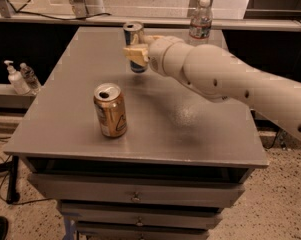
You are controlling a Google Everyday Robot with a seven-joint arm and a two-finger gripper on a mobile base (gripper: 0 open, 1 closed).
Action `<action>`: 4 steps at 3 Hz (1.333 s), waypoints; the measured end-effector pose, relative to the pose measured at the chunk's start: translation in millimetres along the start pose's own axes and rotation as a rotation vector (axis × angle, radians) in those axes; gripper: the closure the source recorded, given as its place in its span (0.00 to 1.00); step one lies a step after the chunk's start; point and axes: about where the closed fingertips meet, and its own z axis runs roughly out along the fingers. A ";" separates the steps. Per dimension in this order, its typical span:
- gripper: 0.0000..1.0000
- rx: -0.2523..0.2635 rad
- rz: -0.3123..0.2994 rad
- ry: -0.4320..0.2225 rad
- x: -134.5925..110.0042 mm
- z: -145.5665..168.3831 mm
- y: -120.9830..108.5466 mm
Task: Move redbull can near water bottle
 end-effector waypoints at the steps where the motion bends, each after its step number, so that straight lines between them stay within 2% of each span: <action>1: 1.00 0.149 0.034 0.009 18.6 -62.6 -31.3; 2: 1.00 0.303 0.070 -0.006 35.8 -117.8 -70.3; 3: 1.00 0.334 0.072 -0.010 36.9 -130.3 -81.4; 4: 1.00 0.340 0.070 -0.004 46.3 -114.3 -84.8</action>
Offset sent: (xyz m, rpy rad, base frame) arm -0.0896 -0.2170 -0.0219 0.0834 -0.0447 -0.4971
